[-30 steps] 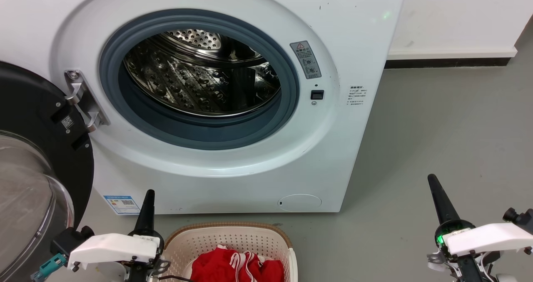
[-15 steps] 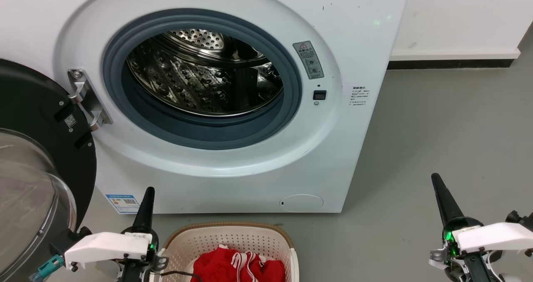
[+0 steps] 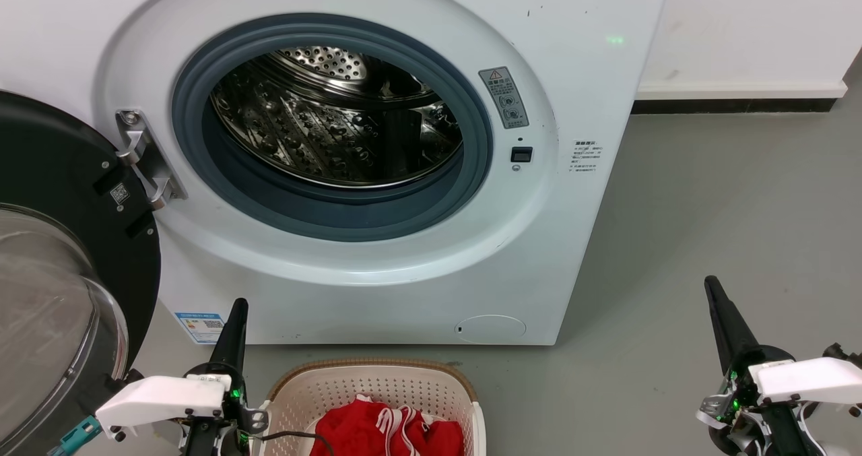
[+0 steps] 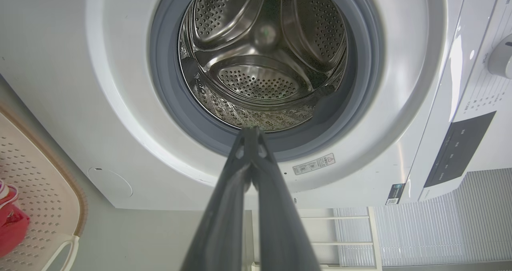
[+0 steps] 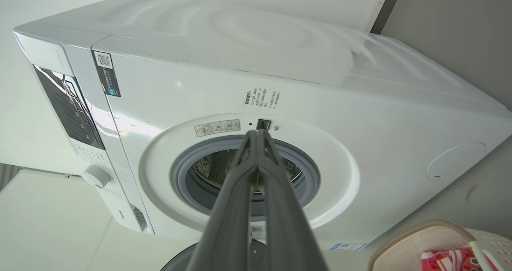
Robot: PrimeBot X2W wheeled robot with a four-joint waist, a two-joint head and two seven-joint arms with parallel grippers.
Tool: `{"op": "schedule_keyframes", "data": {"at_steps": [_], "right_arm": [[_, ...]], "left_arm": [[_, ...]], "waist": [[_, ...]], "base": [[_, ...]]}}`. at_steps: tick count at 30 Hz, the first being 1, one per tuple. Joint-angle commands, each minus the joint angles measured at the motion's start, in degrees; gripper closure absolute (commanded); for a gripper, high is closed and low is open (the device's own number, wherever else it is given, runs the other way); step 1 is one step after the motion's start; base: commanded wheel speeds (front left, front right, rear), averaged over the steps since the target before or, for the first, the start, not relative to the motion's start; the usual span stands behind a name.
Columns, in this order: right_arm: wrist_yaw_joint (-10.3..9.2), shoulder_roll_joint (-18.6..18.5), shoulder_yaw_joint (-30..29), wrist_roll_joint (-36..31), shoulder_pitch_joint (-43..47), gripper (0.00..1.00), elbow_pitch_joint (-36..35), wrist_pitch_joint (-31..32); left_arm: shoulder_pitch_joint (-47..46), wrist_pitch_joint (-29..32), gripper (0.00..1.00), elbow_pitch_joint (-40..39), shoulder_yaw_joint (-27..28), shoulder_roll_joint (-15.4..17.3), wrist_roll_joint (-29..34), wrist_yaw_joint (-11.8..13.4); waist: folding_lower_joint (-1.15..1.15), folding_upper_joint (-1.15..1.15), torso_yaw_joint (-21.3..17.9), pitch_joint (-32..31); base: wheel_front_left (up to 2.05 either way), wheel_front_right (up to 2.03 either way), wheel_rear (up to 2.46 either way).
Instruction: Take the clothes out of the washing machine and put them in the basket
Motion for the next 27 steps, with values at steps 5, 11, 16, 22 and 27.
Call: {"op": "schedule_keyframes", "data": {"at_steps": [5,11,16,22,27], "right_arm": [[0.01,0.0,-0.5,3.3,-1.1,1.00,0.5,0.5],[0.00,0.1,-0.9,5.9,-1.4,1.00,0.9,1.0],[0.00,0.2,-1.2,7.9,-1.5,1.00,1.3,1.2],[0.00,0.3,-1.6,10.3,-1.6,1.00,1.7,1.6],[0.00,0.4,-1.8,10.7,-1.6,1.00,1.8,1.8]], "left_arm": [[-1.1,0.9,1.00,0.2,0.5,0.0,-3.2,-0.6],[-1.3,1.5,1.00,0.3,0.8,0.0,-5.7,-1.0],[-1.3,2.0,1.00,0.5,1.0,-0.1,-7.8,-1.2],[-1.4,2.6,1.00,0.7,1.4,-0.1,-10.1,-1.5],[-1.4,2.8,1.00,0.7,1.4,-0.1,-10.6,-1.6]], "waist": [[0.00,0.00,0.2,0.0],[0.00,0.00,0.3,0.0],[0.00,0.00,0.5,-0.1],[0.00,0.00,0.7,-0.1],[0.00,0.00,0.7,-0.1]], "base": [[0.00,0.00,0.00],[0.00,0.00,0.00],[0.00,0.00,0.00],[0.00,0.00,0.00],[0.00,0.00,0.00]]}}
